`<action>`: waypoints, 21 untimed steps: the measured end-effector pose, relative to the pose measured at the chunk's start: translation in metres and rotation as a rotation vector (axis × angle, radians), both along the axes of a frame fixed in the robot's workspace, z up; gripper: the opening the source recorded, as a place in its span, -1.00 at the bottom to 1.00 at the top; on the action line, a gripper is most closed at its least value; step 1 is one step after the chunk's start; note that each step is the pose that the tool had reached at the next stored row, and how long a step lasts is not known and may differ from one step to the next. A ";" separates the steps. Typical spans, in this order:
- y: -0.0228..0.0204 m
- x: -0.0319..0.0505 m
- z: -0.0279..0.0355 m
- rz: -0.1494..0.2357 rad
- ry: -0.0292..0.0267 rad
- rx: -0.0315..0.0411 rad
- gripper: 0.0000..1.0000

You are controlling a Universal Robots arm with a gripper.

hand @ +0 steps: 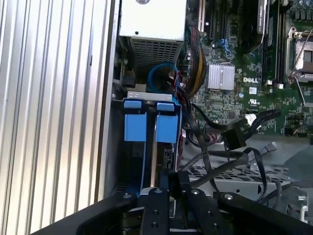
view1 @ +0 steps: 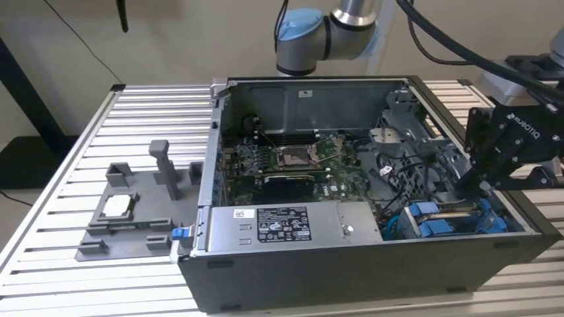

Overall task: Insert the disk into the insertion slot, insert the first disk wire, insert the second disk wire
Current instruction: 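Insert the first disk wire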

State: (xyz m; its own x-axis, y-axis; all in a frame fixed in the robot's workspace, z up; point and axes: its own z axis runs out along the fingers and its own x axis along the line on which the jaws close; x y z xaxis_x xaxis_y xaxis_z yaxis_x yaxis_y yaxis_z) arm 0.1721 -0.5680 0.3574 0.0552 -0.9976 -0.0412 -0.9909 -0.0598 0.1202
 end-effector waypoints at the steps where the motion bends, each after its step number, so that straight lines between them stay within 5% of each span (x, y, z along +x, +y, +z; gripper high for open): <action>1: -0.0001 0.0036 -0.0007 0.000 0.0036 0.0007 -0.62; 4: -0.0001 0.0144 -0.0035 0.000 0.0100 0.0020 -0.62; 9: -0.0002 0.0151 -0.0113 0.000 0.0113 0.0047 -0.62; 14: -0.0002 0.0094 -0.0152 0.001 0.0113 0.0277 -0.62; 21: -0.0028 0.0093 -0.0173 0.002 0.0113 0.0386 -0.62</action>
